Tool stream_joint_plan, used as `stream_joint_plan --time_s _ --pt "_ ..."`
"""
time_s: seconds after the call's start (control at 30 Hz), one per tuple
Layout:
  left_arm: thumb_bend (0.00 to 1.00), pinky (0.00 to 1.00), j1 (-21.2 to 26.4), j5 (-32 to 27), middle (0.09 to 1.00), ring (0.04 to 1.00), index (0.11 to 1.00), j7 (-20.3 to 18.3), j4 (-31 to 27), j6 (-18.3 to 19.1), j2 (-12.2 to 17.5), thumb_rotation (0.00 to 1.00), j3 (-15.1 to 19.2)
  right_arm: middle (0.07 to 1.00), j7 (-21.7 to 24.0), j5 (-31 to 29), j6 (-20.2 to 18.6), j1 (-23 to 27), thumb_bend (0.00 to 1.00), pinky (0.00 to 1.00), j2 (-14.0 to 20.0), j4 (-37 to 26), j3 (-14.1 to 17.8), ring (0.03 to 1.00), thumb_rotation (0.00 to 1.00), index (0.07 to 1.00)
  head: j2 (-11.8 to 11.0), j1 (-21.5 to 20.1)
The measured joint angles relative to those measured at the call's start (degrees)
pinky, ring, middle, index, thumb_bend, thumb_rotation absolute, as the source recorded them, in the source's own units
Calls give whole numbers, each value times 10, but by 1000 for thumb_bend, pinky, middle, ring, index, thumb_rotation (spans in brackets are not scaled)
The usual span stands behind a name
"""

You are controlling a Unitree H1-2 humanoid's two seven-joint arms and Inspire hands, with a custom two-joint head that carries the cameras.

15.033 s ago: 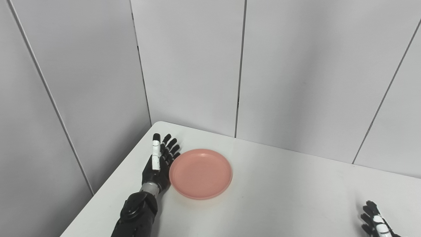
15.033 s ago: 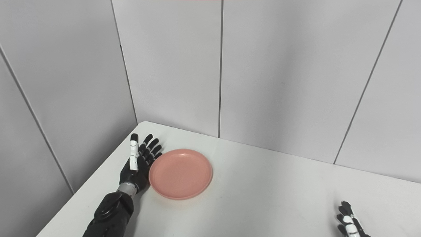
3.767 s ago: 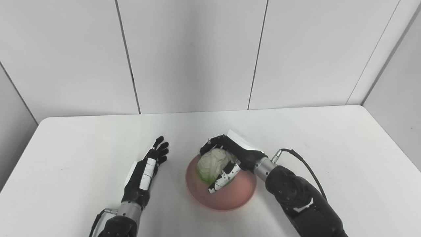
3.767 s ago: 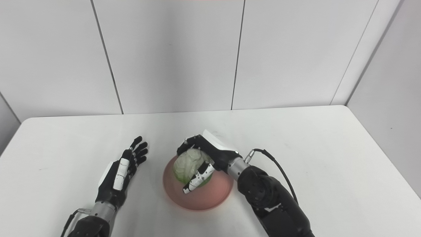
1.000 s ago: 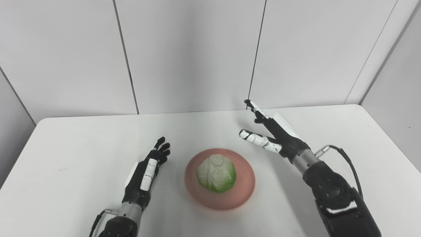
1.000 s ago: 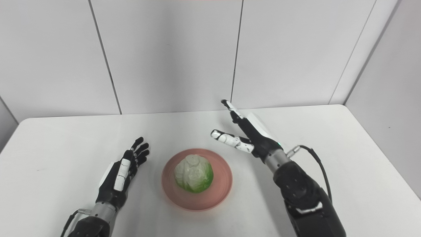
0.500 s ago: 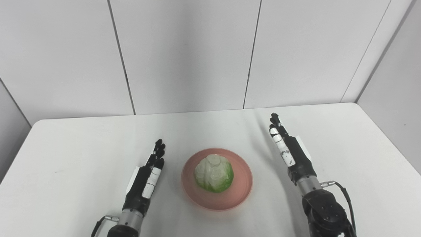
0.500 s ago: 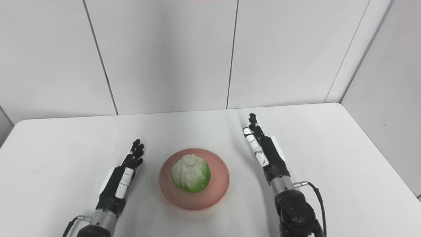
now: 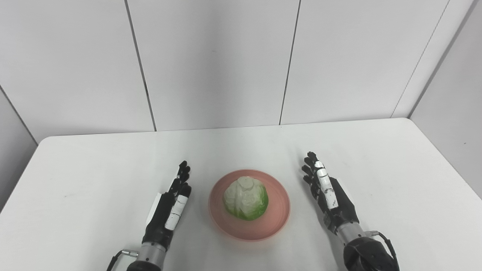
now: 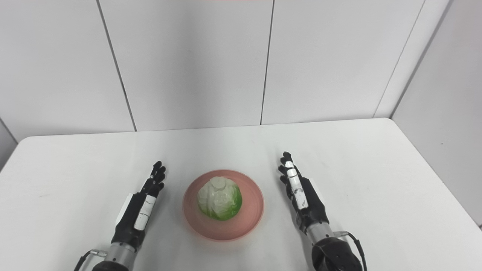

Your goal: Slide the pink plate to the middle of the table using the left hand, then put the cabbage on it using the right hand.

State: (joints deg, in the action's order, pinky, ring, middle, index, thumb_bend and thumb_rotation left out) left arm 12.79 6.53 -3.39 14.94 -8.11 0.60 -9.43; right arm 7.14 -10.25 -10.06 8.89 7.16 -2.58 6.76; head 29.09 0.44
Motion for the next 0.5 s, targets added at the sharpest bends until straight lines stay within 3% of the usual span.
stream_joint_plan --time_s 0.23,0.5 --pt "855 1000 -11 4 1000 1000 1000 6 -15 10 -12 1000 6 1000 -1 1 6 -6 350 1000 -1 0 -8 1000 1000 1000 1 6" --pt "838 1000 -11 0 1000 1000 1000 8 -17 19 -16 1000 11 1000 -1 0 13 -7 396 1000 0 13 -12 1000 1000 1000 2 9"
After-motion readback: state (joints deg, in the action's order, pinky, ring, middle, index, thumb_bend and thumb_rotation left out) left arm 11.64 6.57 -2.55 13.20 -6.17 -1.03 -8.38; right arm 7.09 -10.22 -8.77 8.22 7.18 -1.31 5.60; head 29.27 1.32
